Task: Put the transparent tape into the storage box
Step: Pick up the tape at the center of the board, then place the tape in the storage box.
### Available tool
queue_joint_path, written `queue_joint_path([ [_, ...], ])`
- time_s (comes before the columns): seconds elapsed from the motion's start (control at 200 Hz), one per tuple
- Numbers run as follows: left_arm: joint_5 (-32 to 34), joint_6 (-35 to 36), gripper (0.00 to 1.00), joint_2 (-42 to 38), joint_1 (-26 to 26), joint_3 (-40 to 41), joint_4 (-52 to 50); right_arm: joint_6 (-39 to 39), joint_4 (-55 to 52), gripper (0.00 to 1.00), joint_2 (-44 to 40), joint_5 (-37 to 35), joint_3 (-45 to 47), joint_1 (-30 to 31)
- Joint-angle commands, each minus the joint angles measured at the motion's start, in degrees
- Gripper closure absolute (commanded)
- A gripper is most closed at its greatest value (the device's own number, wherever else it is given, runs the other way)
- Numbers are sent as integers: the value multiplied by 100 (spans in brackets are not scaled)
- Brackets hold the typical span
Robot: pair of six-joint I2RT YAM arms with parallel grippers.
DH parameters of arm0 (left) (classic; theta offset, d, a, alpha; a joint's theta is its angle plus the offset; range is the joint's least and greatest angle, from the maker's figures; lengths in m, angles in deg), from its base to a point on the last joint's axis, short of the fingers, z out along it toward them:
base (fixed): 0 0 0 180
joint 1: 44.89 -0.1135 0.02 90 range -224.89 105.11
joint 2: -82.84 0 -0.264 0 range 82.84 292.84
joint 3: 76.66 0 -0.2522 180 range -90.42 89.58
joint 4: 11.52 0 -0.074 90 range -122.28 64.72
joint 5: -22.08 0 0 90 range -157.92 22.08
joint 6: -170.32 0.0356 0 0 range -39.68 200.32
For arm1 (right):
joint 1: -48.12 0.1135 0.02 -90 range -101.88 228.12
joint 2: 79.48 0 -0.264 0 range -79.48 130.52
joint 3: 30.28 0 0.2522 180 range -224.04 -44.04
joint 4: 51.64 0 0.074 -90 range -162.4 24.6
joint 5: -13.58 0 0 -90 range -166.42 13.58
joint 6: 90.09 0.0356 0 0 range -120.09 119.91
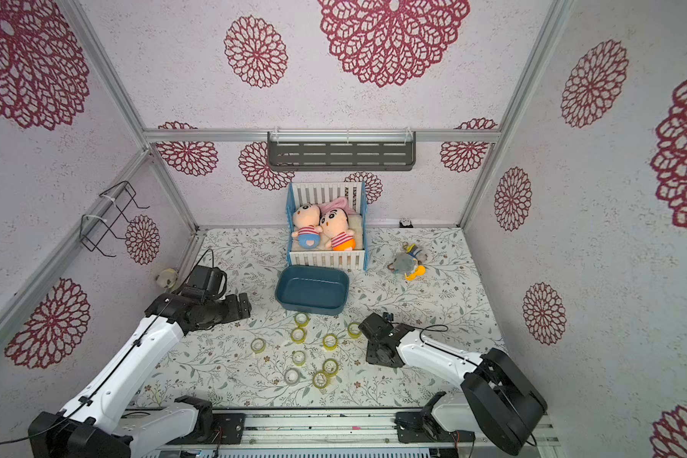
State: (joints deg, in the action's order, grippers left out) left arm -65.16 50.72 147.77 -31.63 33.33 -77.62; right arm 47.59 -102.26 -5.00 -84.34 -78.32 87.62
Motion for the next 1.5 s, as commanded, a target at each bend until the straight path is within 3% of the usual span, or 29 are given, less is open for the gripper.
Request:
queue_joint_path([
  [0.0, -15, -18, 3, -43, 0, 87, 179, 133, -75, 78, -275, -236, 74, -22],
  [0.07, -64, -19, 3, 0, 10, 97, 206, 171, -129, 95, -496, -272, 88, -22],
  [0.125, -106, -40, 3, 49, 26, 97, 206, 191, -199, 99, -711, -323, 48, -17],
  [0.31, -362, -95, 3, 243, 302, 79, 228, 125, -614, 100, -1441, -447, -377, -18],
  [0.415, -859, -29, 3, 381, 576, 42, 329, -66, -869, 100, -1516, -445, -817, -18],
  [0.576, -1625, 153, 3, 347, 877, -240, 502, -406, -939, 100, -1120, -280, -1613, -13],
  [0.751, -2055, 144, 3, -173, 863, 77, 1861, -559, -630, 100, -421, -37, -2648, -17],
  [0.846, -2233, 184, 3, -252, 832, 117, 2126, -661, -212, 100, -77, 253, -3061, -43],
  [1.091, -631, 104, 3, -52, 722, -269, 908, -721, 167, 100, 1038, 513, -3859, -163],
  [1.306, -534, 43, 3, -279, 71, -88, 587, -966, -341, 100, 2419, 358, -4906, -159],
  [1.491, -159, 58, 3, -377, -84, 8, 237, -1058, -744, 98, 3466, 164, -5876, -111],
])
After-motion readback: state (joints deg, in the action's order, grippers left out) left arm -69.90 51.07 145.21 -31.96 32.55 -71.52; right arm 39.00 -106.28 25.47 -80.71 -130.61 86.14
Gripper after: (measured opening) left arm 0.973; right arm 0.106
